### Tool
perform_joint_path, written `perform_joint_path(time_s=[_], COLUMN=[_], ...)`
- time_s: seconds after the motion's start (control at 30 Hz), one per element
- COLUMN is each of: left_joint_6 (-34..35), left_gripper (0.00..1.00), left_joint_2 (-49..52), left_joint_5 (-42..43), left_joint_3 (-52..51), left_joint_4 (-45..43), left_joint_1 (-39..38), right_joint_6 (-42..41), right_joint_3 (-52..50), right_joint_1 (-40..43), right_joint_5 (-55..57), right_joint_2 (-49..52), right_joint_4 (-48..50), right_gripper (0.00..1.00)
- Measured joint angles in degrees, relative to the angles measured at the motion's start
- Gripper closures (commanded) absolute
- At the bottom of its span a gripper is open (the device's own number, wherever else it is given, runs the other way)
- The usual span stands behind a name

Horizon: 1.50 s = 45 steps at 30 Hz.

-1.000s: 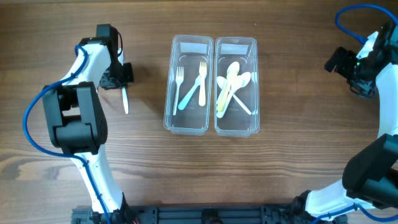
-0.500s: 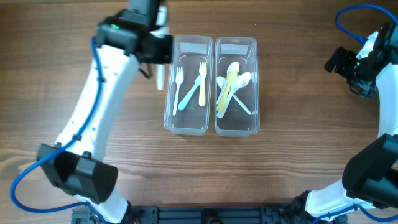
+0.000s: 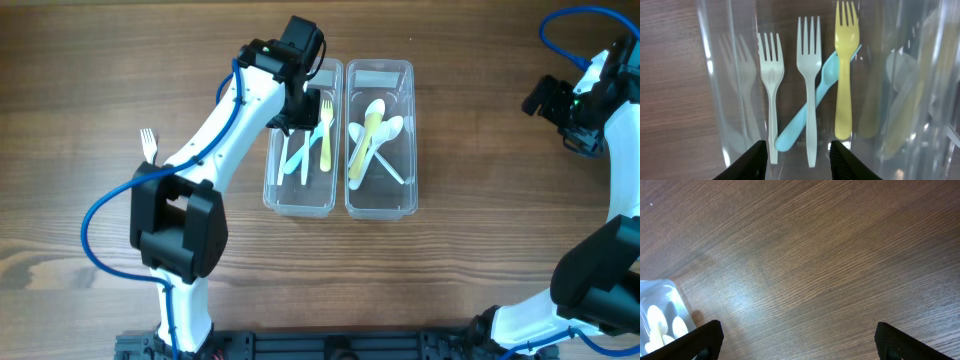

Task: Pack container
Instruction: 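Place the white fork into the left container, then move left gripper to the last white fork and grasp it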

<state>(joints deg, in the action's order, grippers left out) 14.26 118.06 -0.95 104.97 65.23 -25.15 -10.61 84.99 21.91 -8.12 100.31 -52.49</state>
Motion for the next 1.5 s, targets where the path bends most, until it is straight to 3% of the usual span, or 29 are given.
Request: perform_joint_path(time_s=[0.07,0.2,0.43,0.73,1.0,1.17,1.5], left_joint_6=[-0.02,-0.44,-9.33,-13.2,-20.72,-22.1,-25.88], left_gripper=[0.47,0.46,0.45,0.49,0.5,0.57,0.56], left_joint_2=[-1.81,-10.1,-11.23,-8.31,-8.31,-8.31,-8.22], left_joint_5=[-0.26,-5.44,-6.49,0.26,1.07,0.74,0.17], left_joint_3=[1.38,3.61,-1.84,-21.62,-30.05,-32.3,-36.02], left_joint_4=[2.95,7.87,10.43,-4.7,-13.38,-18.73,-24.94], left_joint_1=[0.35,4.92,24.3,42.69,43.95,43.95,43.95], right_joint_6=[-0.02,-0.02,0.0,-0.02,0.0,-0.02,0.0], right_joint_3=[0.0,0.0,0.0,0.0,0.0,0.0,0.0], right_joint_1=[0.0,0.0,0.0,0.0,0.0,0.0,0.0], right_joint_5=[0.0,0.0,0.0,-0.02,0.0,0.0,0.0], right_joint_2=[0.0,0.0,0.0,0.0,0.0,0.0,0.0], right_joint_4=[0.02,0.26,0.55,1.92,2.84,2.84,2.86], right_gripper=[0.03,0.03,0.03,0.03,0.03,0.03,0.03])
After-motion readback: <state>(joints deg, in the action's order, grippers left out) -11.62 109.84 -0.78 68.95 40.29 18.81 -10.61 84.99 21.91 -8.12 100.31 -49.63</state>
